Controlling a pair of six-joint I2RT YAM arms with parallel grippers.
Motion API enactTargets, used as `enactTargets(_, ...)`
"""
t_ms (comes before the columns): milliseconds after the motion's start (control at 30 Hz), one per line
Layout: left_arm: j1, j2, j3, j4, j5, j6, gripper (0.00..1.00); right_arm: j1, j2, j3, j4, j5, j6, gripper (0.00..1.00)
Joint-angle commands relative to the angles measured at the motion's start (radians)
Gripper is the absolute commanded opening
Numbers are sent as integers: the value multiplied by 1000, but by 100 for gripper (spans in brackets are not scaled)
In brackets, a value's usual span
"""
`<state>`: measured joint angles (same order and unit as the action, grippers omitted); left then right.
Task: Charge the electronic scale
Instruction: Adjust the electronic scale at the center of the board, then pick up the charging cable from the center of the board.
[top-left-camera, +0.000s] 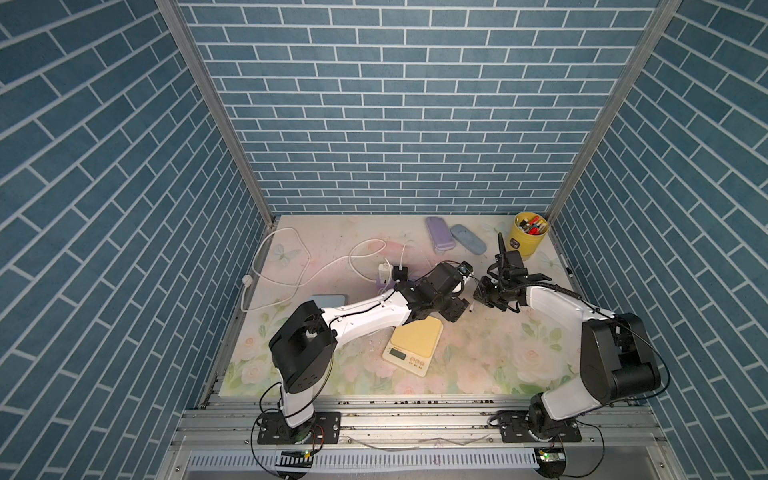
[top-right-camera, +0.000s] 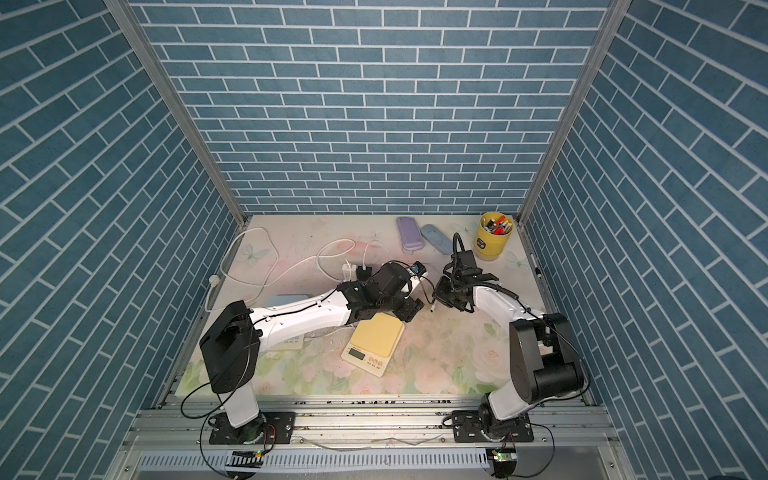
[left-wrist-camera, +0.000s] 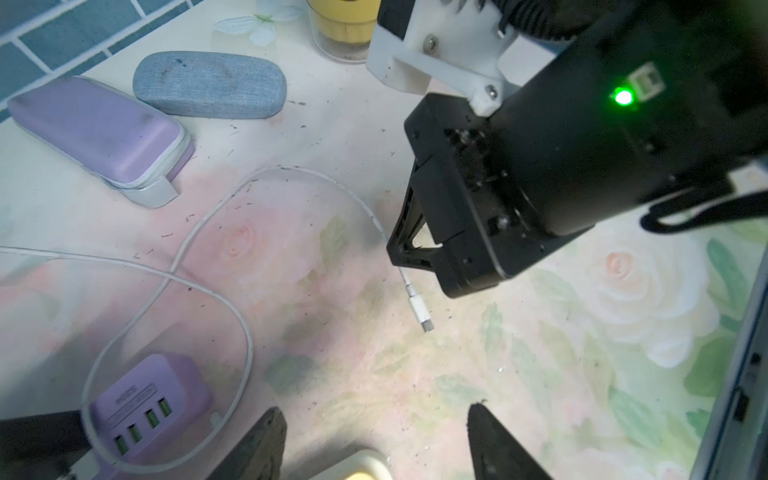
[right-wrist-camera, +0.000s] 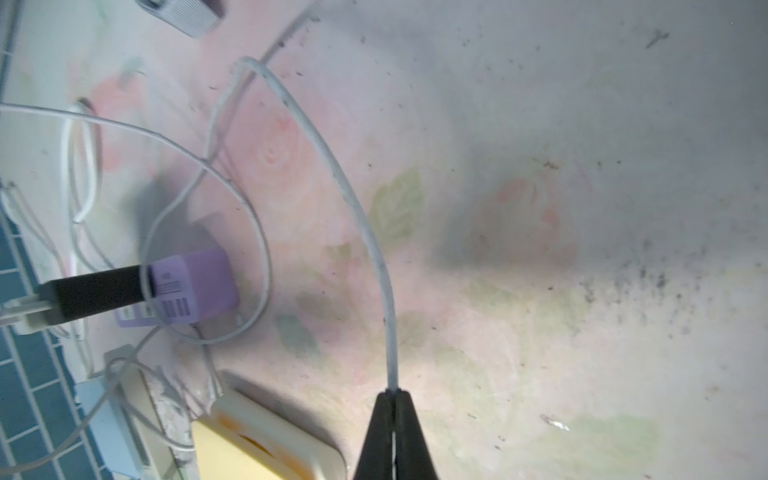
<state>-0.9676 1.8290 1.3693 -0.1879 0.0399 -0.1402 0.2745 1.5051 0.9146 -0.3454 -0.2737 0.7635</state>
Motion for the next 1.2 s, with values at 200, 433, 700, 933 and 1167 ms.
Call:
enactTargets(200,45,87,-14,157,176,-175,63,-1,-100,-58,57,-46,130,0)
enactTargets(433,64,134,-18,234,255,-240,53,0,-123,-88,97,-74,178,0)
enactTargets(700,69,178,-7,269,294,-275,43,2,-121,-89,123,-104,210,0)
enactTargets(933,85,193,-12,294,331,-296,24,2,-124,-91,138,-116,230,0)
enactTargets(1167,98,184,-8,280,381,-287,0,3,-146,-100,161,-106,252,0)
